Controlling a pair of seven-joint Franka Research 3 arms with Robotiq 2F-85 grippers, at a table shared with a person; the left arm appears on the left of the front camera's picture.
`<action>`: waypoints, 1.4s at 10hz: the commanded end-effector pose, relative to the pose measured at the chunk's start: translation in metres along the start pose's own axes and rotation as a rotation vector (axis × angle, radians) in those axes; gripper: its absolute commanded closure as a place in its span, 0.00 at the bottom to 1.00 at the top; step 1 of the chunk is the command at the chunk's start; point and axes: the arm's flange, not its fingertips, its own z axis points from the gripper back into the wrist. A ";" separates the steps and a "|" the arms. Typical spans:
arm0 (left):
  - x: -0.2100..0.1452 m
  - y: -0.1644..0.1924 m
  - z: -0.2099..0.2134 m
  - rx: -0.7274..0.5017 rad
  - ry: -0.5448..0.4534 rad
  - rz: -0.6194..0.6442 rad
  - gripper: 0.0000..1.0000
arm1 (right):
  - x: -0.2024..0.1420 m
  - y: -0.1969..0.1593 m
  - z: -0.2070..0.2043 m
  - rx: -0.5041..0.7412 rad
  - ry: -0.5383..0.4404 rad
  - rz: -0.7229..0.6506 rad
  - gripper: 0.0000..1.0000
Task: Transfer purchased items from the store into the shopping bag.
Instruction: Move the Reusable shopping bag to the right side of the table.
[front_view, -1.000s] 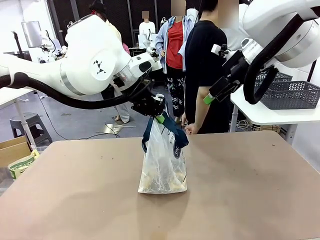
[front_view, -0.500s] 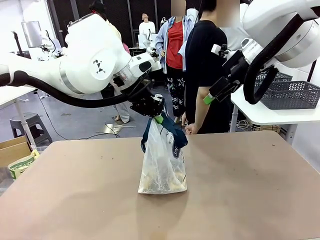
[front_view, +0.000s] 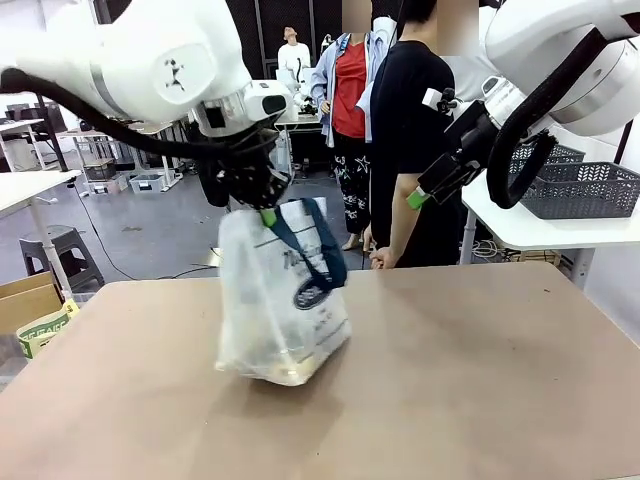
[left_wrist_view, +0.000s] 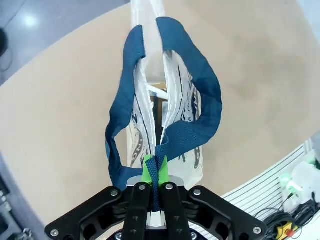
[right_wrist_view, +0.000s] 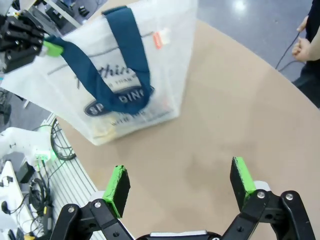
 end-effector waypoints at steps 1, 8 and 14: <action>0.012 0.016 0.032 0.105 0.052 0.026 1.00 | 0.002 0.002 0.001 0.000 0.014 -0.013 0.00; -0.030 0.133 0.074 0.266 0.055 0.224 1.00 | 0.002 0.002 0.001 0.000 0.014 -0.013 0.00; -0.043 0.165 0.072 0.265 0.014 0.250 1.00 | 0.002 0.002 0.001 0.000 0.014 -0.013 0.00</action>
